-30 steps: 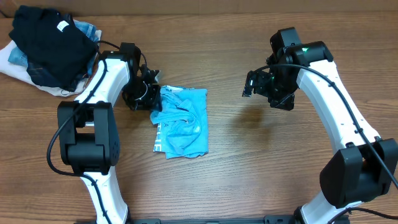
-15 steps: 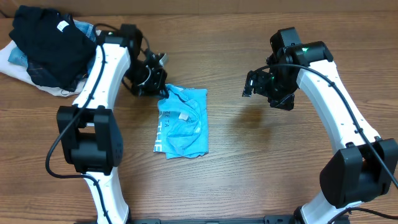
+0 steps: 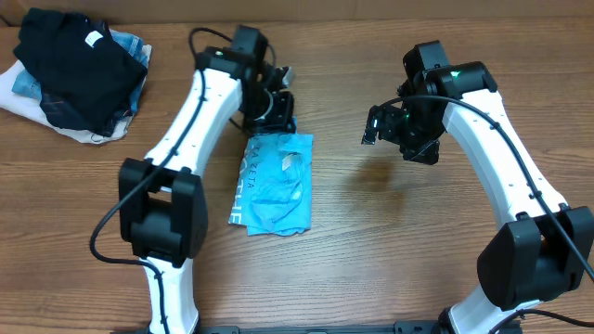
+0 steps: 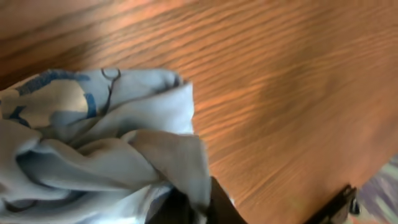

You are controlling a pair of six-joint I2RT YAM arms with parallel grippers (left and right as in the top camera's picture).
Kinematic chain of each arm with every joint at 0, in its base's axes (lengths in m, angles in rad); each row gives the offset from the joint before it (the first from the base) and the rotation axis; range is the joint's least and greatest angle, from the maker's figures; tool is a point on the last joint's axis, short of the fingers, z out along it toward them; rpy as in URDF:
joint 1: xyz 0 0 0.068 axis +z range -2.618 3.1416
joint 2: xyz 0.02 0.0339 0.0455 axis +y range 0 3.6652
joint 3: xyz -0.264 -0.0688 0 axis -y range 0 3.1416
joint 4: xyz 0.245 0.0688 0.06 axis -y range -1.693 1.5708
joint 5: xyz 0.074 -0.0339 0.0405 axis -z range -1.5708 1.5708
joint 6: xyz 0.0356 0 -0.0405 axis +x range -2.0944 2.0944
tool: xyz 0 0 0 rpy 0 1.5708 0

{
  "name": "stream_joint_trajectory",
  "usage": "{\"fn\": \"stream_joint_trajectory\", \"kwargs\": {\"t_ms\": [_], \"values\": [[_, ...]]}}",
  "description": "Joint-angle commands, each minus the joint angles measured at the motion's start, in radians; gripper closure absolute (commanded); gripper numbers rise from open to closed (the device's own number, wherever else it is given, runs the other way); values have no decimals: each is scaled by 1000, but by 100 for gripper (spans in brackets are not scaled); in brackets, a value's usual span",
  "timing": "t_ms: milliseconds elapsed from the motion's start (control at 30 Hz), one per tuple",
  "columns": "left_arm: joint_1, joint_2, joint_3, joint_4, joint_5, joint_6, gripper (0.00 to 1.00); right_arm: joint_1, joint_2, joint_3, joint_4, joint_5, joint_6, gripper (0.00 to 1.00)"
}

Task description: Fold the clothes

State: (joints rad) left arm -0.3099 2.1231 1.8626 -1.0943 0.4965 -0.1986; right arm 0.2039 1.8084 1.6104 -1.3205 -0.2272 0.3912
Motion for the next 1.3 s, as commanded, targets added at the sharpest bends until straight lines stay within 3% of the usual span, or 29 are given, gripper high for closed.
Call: {"fn": "stream_joint_trajectory", "kwargs": {"t_ms": [0,67,100,133,333,467,600,767,933,1267], "values": [[-46,-1,18,48,-63,-111,75,4,-2,-1,1,10,-5,3],[-64,-1,18,60,-63,-113,54,4,-2,-1,1,10,-5,3],[-71,-1,18,62,-64,-113,38,4,-2,-1,1,10,-5,3],[-77,-1,18,63,-68,-113,35,4,-2,-1,2,10,-5,3],[-86,-6,26,43,-58,-113,41,4,-2,-1,-4,10,-6,3],[-61,-25,92,-80,-63,-78,42,4,-2,-1,-8,10,-6,3],[-37,-44,171,-309,-175,-56,32,4,-2,-1,-9,10,-6,3],[-26,-47,184,-519,-289,-57,25,4,-2,-1,4,9,-5,3],[-22,-47,183,-596,-314,-56,0,4,-2,-1,2,0,-1,3],[-31,-105,170,-596,-293,-72,0,4,-2,-1,-51,1,-2,3]]}}
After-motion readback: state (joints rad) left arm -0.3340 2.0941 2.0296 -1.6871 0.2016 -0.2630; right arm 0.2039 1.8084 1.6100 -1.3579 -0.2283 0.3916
